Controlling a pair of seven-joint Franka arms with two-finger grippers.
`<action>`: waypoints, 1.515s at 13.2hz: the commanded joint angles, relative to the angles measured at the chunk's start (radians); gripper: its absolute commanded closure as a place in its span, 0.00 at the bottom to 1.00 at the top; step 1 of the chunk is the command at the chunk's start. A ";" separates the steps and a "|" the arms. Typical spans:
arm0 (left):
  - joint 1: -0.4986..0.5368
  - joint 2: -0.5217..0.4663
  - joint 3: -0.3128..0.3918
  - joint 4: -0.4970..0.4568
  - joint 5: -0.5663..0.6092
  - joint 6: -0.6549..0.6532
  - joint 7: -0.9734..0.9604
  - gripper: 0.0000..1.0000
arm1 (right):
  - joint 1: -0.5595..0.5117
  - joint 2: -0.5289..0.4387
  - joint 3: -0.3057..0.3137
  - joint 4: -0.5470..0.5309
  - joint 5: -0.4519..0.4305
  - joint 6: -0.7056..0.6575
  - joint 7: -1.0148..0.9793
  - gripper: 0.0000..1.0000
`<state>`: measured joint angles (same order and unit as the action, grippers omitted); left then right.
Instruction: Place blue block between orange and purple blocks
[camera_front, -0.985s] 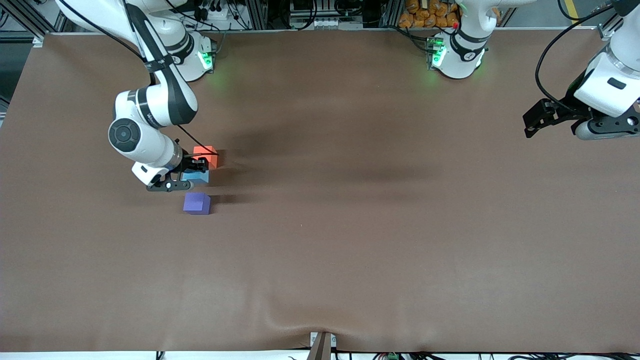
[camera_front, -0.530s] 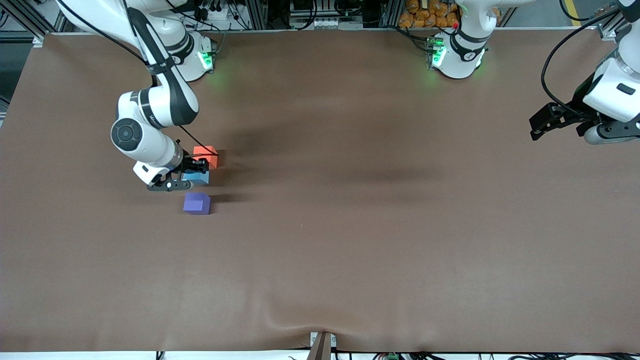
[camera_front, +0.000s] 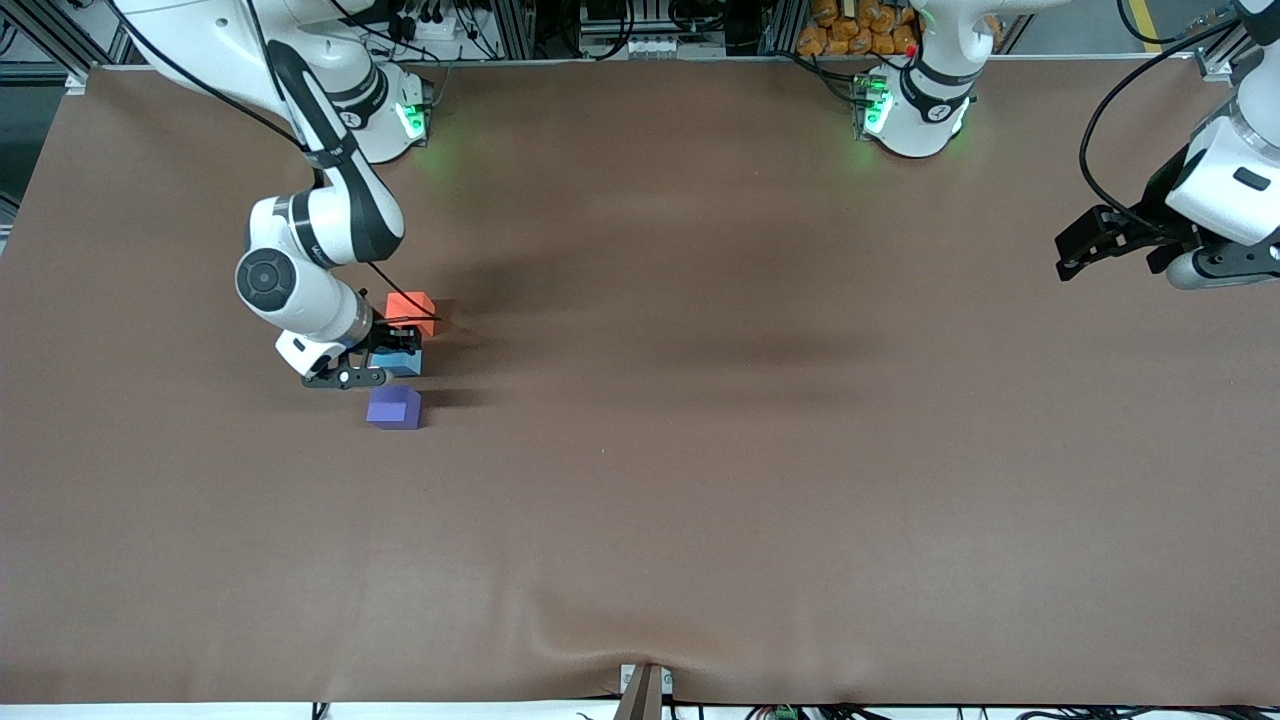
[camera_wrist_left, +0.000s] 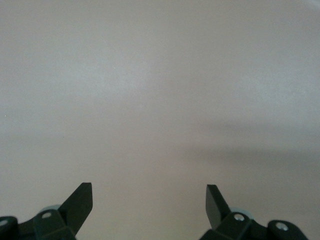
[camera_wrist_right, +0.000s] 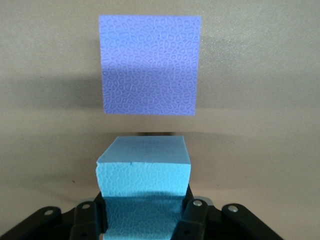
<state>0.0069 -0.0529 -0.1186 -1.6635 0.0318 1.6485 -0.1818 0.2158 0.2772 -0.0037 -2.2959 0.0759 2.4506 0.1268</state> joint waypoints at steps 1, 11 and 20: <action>0.011 -0.005 -0.006 -0.001 -0.019 -0.012 -0.001 0.00 | -0.016 0.008 0.011 -0.017 -0.007 0.051 -0.010 1.00; 0.011 -0.005 -0.006 -0.001 -0.019 -0.015 0.013 0.00 | -0.024 0.042 0.011 0.031 0.002 -0.006 -0.001 0.00; 0.011 -0.007 -0.006 0.001 -0.019 -0.015 0.013 0.00 | -0.073 0.025 0.011 0.801 -0.011 -0.833 -0.016 0.00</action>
<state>0.0069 -0.0521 -0.1193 -1.6651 0.0317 1.6445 -0.1809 0.1927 0.2640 -0.0061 -1.6870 0.0752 1.7574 0.1294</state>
